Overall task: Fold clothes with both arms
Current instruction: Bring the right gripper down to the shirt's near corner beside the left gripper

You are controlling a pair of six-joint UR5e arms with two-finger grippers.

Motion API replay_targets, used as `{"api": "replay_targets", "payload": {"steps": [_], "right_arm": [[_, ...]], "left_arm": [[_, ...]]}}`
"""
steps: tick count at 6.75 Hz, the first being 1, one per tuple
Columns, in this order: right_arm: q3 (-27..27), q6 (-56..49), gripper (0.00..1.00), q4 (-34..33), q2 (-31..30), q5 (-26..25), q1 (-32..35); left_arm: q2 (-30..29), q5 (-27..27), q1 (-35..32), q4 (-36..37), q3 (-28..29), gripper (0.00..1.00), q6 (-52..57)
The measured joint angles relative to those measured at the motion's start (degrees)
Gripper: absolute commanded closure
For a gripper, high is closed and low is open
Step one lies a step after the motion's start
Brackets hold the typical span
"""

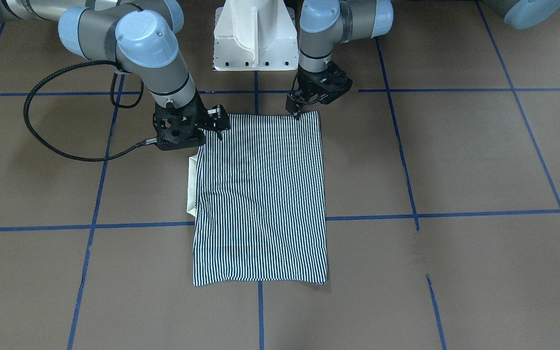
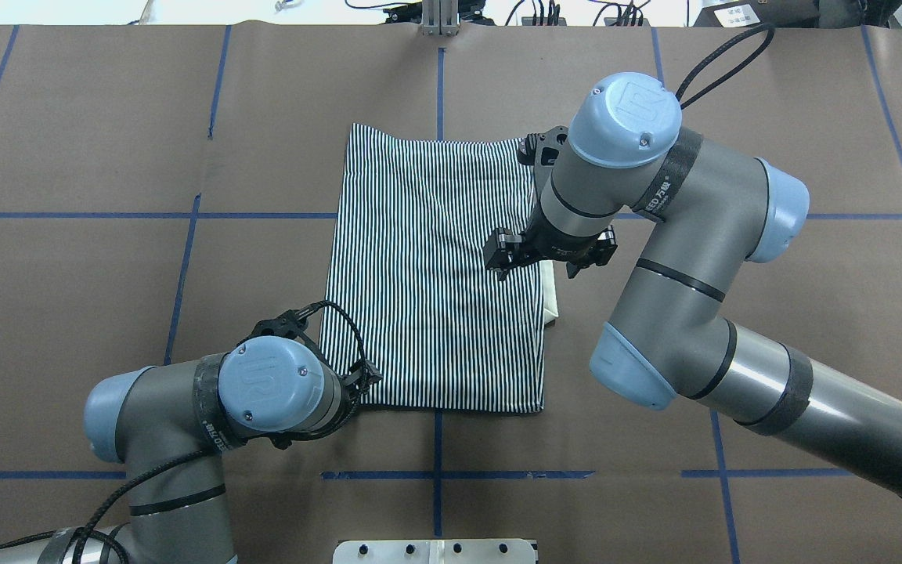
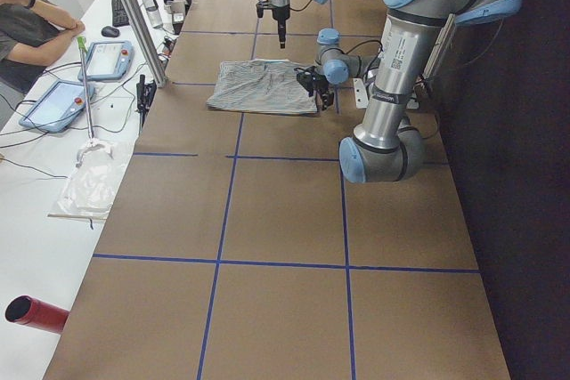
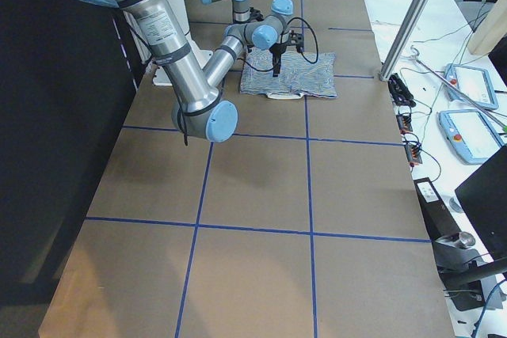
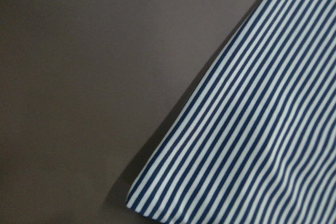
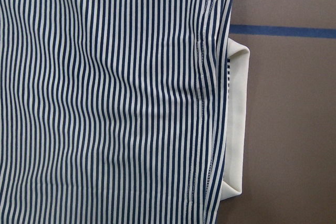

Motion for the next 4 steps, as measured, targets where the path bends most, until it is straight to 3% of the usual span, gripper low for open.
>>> {"api": "replay_targets", "payload": {"steps": [2,3,4], "right_arm": [[0.05,0.02,0.00,0.00,0.03,-0.11,-0.07],[0.06,0.04,0.00,0.00,0.04,-0.15,-0.10],[0.06,0.08,0.00,0.00,0.04,-0.20,-0.12]], "left_arm": [[0.07,0.25,-0.81,0.04,0.89,0.07,0.22],[0.06,0.28,-0.96,0.04,1.25,0.16,0.18],[0.04,0.29,-0.99,0.04,1.47,0.32,-0.02]]}}
